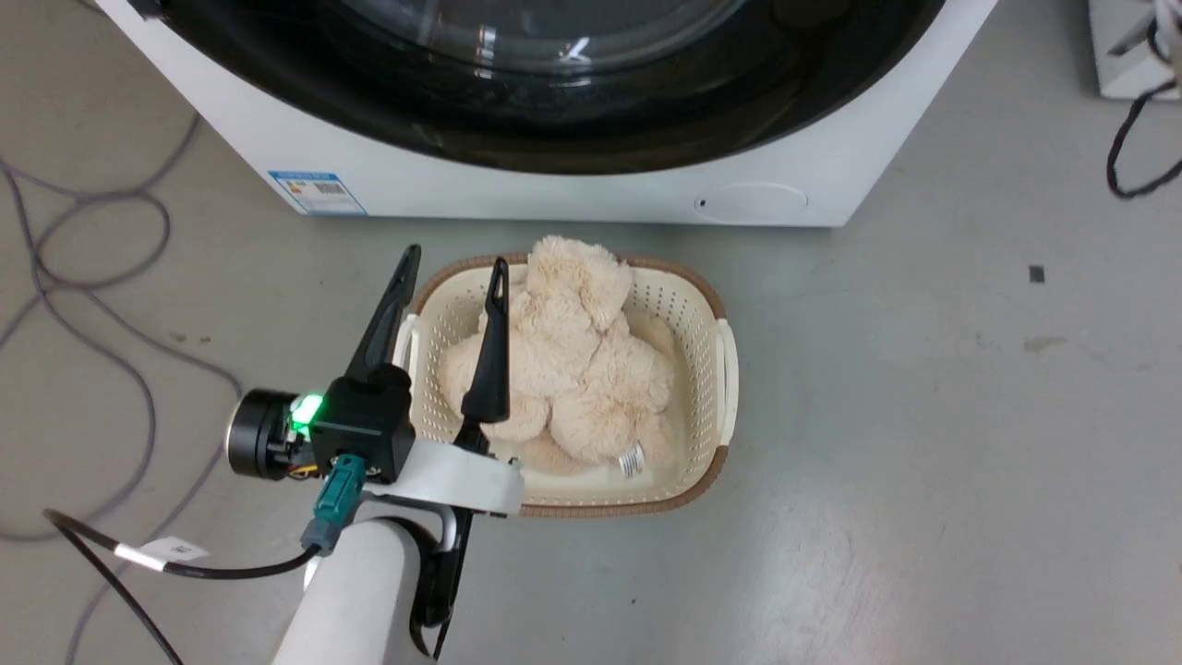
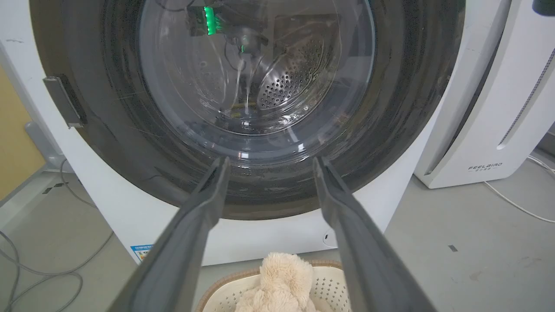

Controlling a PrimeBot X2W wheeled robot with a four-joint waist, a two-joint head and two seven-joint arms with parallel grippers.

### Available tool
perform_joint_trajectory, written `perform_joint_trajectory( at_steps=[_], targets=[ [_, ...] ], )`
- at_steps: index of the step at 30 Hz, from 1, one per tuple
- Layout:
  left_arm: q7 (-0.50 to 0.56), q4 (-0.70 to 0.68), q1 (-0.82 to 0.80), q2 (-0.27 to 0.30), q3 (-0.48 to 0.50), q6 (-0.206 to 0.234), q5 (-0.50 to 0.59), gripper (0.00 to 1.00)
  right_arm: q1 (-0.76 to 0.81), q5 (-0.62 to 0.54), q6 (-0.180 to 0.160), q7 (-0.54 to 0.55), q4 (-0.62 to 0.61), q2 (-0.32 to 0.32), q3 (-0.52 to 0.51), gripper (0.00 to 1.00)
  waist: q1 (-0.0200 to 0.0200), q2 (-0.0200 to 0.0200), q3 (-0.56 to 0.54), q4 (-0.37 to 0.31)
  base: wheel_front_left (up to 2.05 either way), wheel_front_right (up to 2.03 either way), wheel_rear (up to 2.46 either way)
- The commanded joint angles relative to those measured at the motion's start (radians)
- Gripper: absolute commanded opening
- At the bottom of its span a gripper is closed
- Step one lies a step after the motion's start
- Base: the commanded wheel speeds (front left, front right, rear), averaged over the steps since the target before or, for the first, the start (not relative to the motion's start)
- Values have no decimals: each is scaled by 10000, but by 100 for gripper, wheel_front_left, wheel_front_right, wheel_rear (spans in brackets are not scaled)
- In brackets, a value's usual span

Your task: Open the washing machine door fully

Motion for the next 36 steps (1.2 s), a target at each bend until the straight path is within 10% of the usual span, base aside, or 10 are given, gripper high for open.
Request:
perform_joint_trajectory(
  at_steps=[1,36],
  targets=[
    [-115,12,-230,14,-59,85,-89,100,-478,280,7,151,256,32,117,0,-1,0,113,0,0,0,0],
    [-469,711,-163,14,-603,182,-264,100,-72,2081,8,4291,538,-280,1651,0,-1,0,-569,44,0,0,0]
  ],
)
